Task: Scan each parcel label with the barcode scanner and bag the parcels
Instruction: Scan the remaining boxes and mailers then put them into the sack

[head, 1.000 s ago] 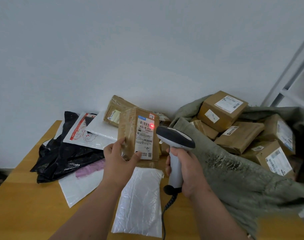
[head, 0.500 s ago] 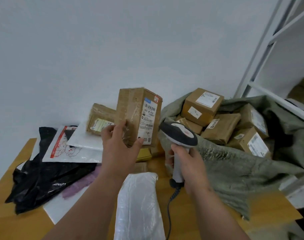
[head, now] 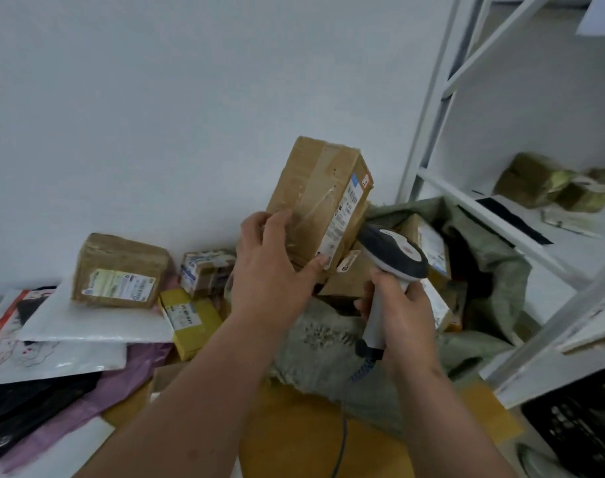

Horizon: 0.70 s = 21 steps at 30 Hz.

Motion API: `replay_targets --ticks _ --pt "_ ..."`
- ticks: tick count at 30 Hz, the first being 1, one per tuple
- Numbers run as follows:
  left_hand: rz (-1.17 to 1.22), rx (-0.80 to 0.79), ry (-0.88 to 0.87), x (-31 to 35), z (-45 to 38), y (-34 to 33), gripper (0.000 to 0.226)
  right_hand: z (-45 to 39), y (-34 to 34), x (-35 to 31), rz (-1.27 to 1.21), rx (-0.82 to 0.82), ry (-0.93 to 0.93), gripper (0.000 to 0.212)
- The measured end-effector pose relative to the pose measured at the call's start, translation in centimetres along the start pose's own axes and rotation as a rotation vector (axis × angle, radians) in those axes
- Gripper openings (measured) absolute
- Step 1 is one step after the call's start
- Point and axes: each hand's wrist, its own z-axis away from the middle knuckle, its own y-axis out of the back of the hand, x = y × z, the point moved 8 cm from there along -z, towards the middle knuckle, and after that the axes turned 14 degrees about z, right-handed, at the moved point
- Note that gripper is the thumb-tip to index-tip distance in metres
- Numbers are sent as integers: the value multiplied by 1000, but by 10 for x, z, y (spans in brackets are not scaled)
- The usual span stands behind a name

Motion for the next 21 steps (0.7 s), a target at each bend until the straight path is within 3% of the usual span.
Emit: replay_targets --ticks 5,9,11,14,18,21 --pt "-108 -66 -80 18 -16 -64 69 -40 34 -1 -24 25 -15 26" --pt "-224 -159 -104 20 -25 -109 56 -59 48 5 -41 -14 -28 11" --pt "-260 -209 -102 19 -28 -127 50 -67 54 9 -45 -29 -38 14" --pt "-344 -281 -93 16 -30 -145 46 -79 61 15 -57 -52 -57 12" --pt "-396 -343 -115 19 -31 -155 38 -90 63 17 -76 -80 -91 33" --pt "-376 -428 -67 11 -36 -163 43 -93 62 18 -110 -139 -117 27"
